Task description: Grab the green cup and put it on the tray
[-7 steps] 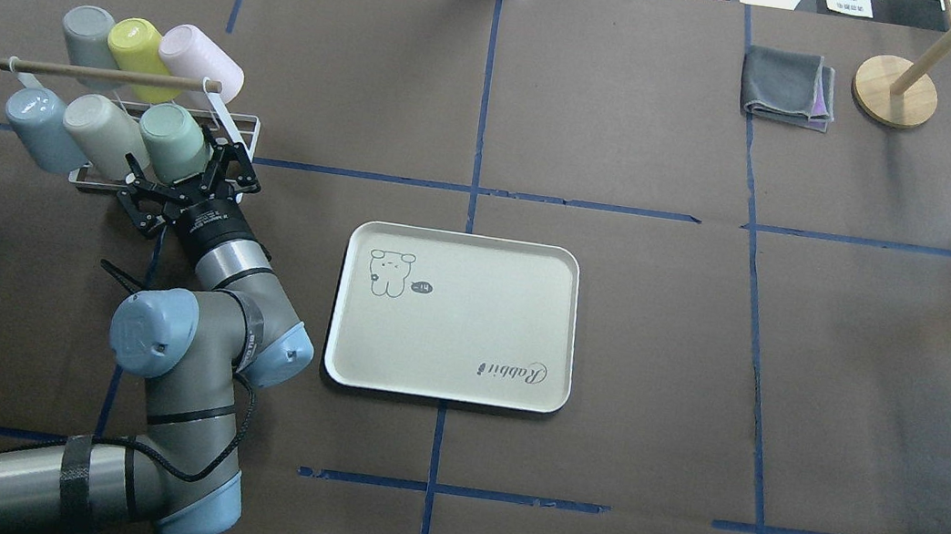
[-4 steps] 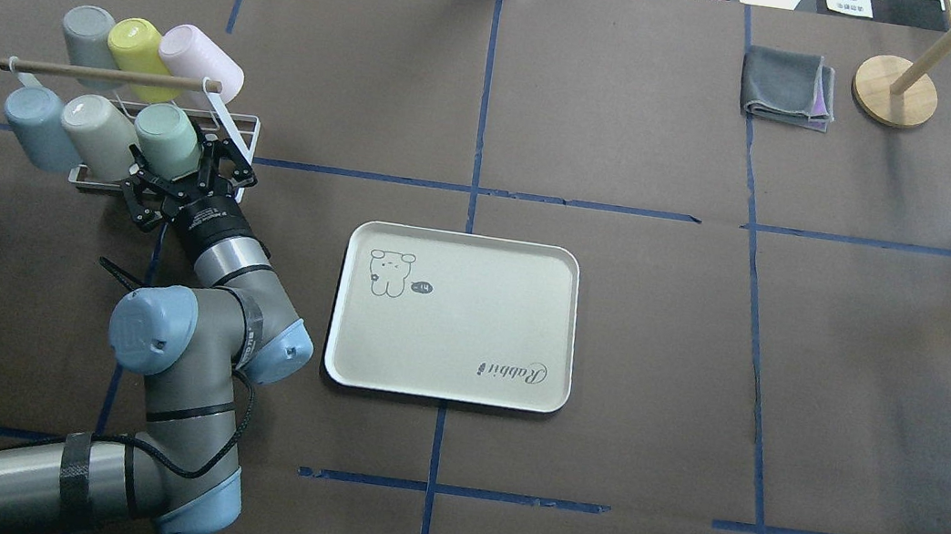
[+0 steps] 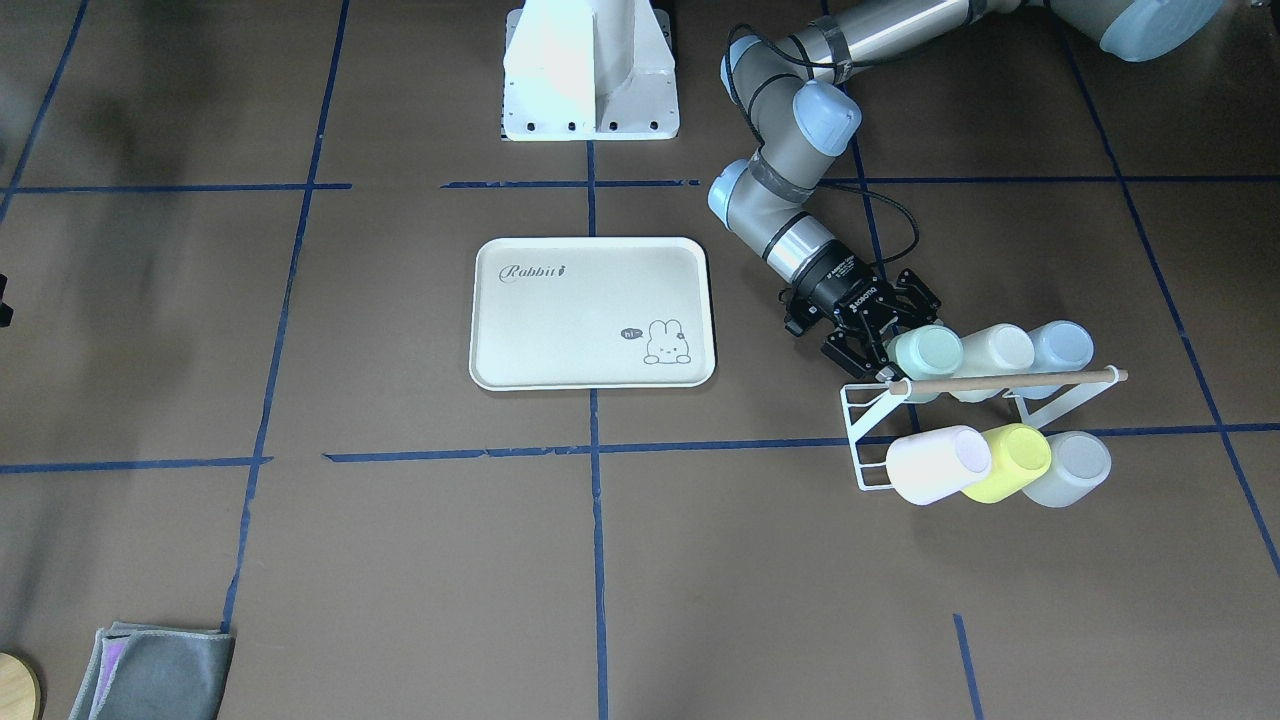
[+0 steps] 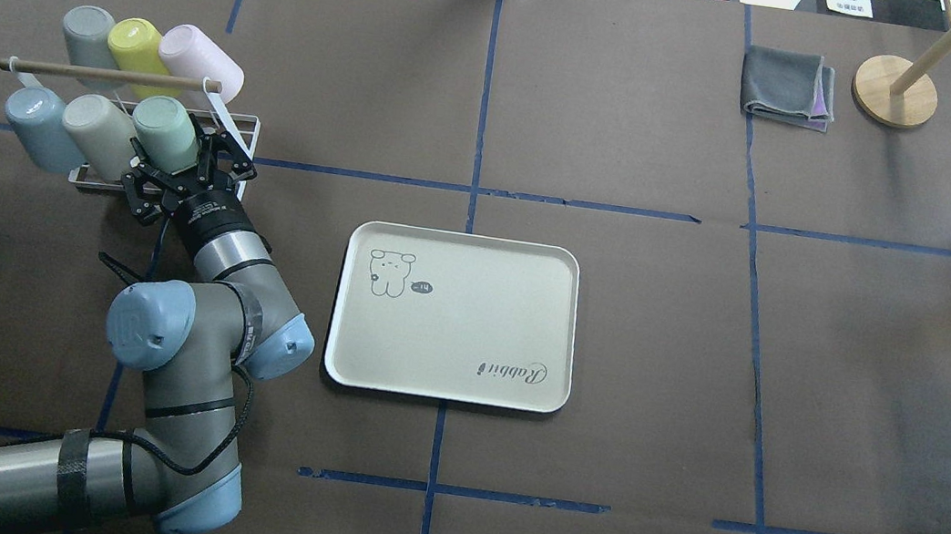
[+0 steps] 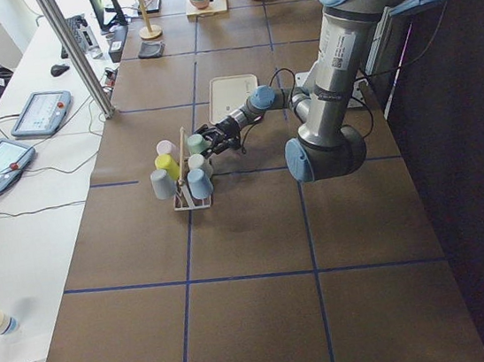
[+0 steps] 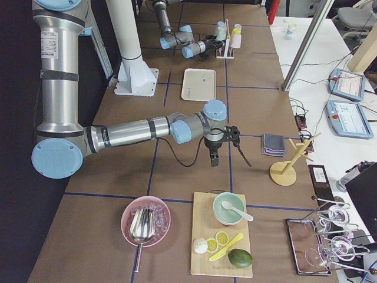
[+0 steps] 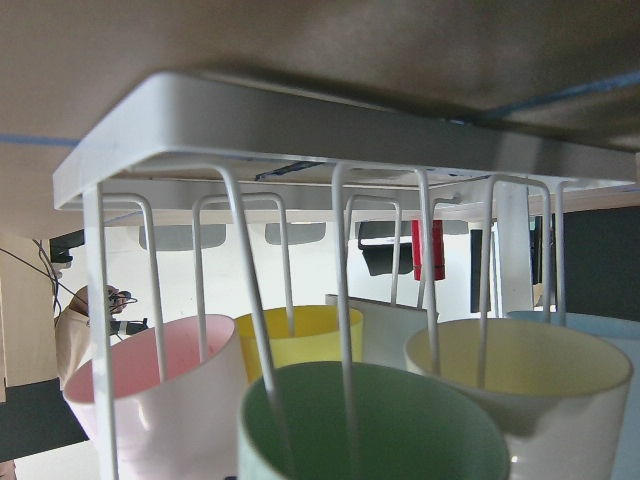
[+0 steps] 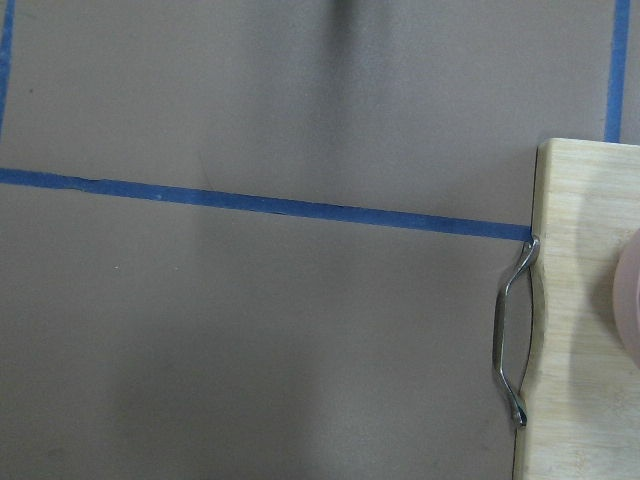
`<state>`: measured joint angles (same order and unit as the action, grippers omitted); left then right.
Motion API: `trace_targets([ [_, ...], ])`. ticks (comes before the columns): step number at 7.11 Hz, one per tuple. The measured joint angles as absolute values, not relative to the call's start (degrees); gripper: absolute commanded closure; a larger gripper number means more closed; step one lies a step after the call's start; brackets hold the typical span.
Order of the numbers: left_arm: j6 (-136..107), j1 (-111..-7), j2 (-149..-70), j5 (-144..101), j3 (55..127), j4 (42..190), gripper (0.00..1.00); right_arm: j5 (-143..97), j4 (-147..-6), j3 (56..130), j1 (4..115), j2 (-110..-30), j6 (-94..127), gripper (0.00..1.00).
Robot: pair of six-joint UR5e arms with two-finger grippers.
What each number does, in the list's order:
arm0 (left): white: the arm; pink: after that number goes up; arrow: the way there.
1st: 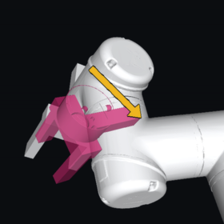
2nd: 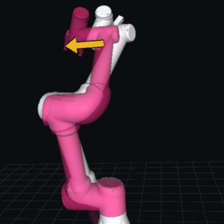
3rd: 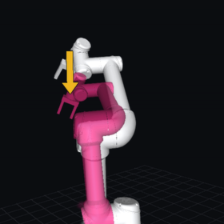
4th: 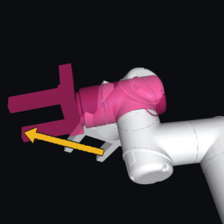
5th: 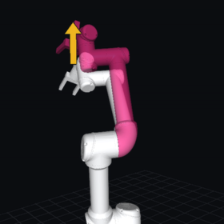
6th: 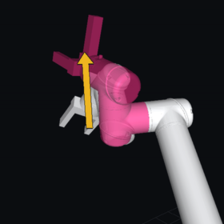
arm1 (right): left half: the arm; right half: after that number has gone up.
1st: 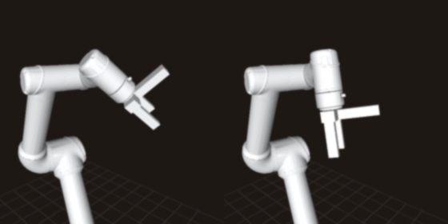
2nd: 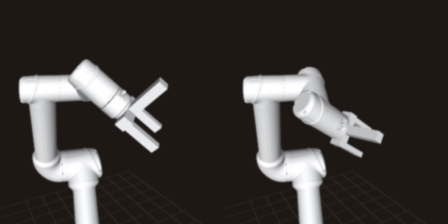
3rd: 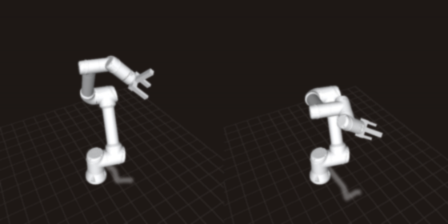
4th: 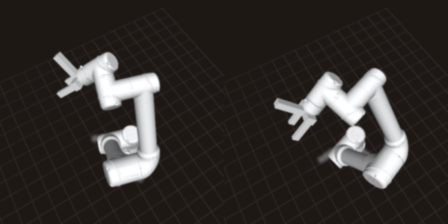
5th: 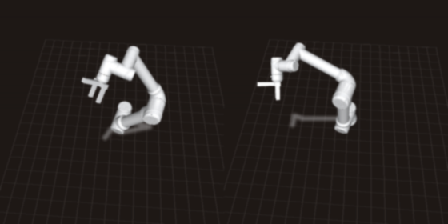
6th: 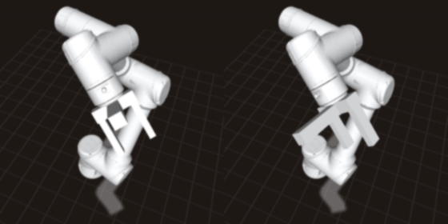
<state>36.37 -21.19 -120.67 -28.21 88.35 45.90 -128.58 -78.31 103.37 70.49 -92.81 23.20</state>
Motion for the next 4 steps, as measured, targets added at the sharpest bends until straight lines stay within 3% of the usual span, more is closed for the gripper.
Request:
trace_targets([
  [4,36.39,-21.27,-120.34,-28.21,89.89,45.62,0.32,-128.58,-78.31,103.41,70.49,-92.78,23.20,0.00],
])
